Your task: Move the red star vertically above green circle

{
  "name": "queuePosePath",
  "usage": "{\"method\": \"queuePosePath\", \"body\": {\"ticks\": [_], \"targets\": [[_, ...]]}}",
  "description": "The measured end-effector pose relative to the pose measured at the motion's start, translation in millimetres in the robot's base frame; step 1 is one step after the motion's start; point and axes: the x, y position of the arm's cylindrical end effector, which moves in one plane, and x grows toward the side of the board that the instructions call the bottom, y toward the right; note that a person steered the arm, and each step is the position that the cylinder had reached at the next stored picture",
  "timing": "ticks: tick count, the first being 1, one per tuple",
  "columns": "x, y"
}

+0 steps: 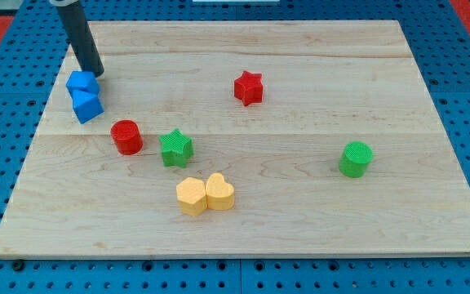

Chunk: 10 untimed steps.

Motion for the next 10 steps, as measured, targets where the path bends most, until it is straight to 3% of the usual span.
{"method": "queuePosePath", "body": {"ticks": [2,3,4,5,6,7,9,10], "targets": [[1,34],[12,113],[54,178],[55,226],[51,164],[33,181],[24,330],[24,331]]}}
